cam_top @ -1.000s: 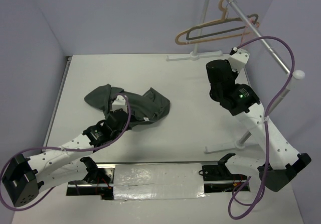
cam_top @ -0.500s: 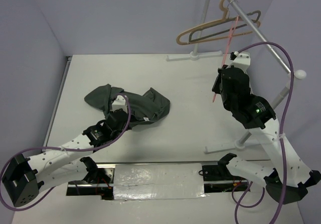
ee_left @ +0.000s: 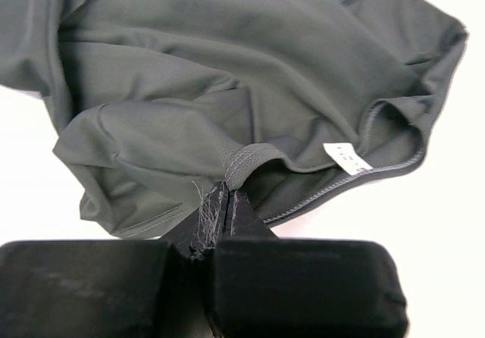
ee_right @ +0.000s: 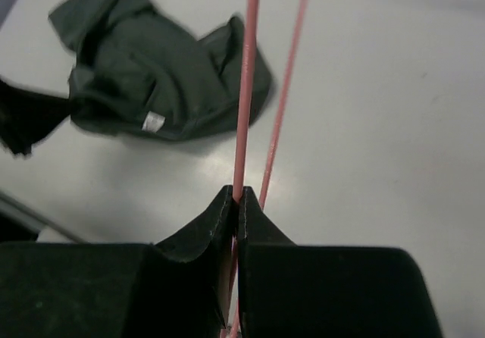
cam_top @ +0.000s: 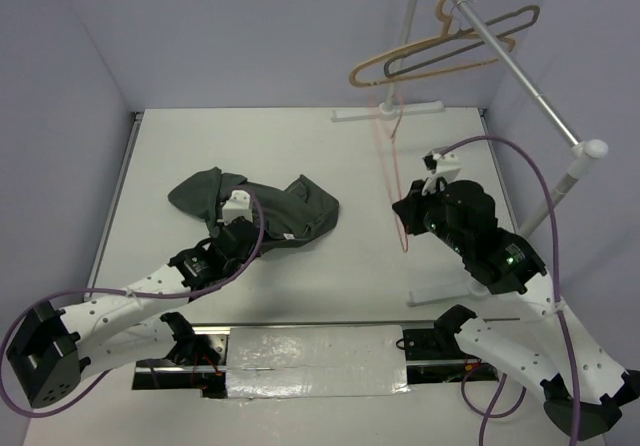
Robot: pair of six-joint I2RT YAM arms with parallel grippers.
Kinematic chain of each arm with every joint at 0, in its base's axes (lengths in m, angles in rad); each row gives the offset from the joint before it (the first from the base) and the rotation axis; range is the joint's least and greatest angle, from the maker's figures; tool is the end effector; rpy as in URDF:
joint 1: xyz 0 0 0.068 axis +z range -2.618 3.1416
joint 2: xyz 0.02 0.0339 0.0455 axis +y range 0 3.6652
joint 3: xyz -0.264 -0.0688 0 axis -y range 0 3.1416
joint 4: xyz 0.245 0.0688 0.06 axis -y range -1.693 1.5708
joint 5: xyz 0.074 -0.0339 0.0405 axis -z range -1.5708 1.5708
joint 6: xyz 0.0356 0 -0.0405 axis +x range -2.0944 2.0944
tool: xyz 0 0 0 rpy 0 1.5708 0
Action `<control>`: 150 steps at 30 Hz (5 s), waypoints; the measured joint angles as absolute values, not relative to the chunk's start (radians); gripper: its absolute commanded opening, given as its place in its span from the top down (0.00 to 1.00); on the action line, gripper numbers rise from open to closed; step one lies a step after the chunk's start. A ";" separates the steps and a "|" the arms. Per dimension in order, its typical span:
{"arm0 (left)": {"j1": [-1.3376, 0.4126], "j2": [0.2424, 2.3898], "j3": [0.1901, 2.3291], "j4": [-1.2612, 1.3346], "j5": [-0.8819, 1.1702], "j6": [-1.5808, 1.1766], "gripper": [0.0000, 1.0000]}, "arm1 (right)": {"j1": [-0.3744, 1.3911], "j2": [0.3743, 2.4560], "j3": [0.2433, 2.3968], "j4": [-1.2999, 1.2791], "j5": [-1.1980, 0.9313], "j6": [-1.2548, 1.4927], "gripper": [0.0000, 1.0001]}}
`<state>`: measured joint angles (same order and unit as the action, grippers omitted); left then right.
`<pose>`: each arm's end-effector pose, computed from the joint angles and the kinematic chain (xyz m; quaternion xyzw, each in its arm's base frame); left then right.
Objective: Place the t-shirt on the hanger
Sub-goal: Pick up the hanger from the clothesline, then place the T-shirt on the hanger.
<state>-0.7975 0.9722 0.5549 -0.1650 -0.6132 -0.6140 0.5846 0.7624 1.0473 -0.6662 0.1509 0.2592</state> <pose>0.1583 -0.1329 0.2304 -0.0657 0.8489 -0.0911 0.5165 0.1270 0.0776 0.3816 -0.0921 0.8219 0.1718 0.5353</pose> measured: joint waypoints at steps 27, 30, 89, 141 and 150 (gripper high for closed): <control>-0.662 0.897 0.612 -0.166 -0.651 -0.500 1.00 | 1.010 0.775 0.737 -0.465 -0.175 0.242 1.00; -0.640 0.897 0.612 -0.167 -0.653 -0.500 1.00 | 1.036 0.735 0.731 -0.466 -0.143 0.250 1.00; -0.565 0.775 0.810 -0.252 -0.393 -0.439 1.00 | 1.191 0.815 0.620 -0.166 -0.028 0.249 1.00; -0.686 1.032 1.575 -0.981 0.268 0.548 0.29 | 1.184 0.909 0.078 1.076 -0.009 0.043 1.00; -0.740 1.037 1.488 -1.024 0.301 0.653 0.27 | 1.184 0.903 0.073 1.065 -0.020 0.042 1.00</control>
<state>-0.7403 1.0374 1.4883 -1.0241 0.3012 0.6533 1.1839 0.9028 0.0731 1.0653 -0.0204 0.0422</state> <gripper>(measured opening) 0.731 0.075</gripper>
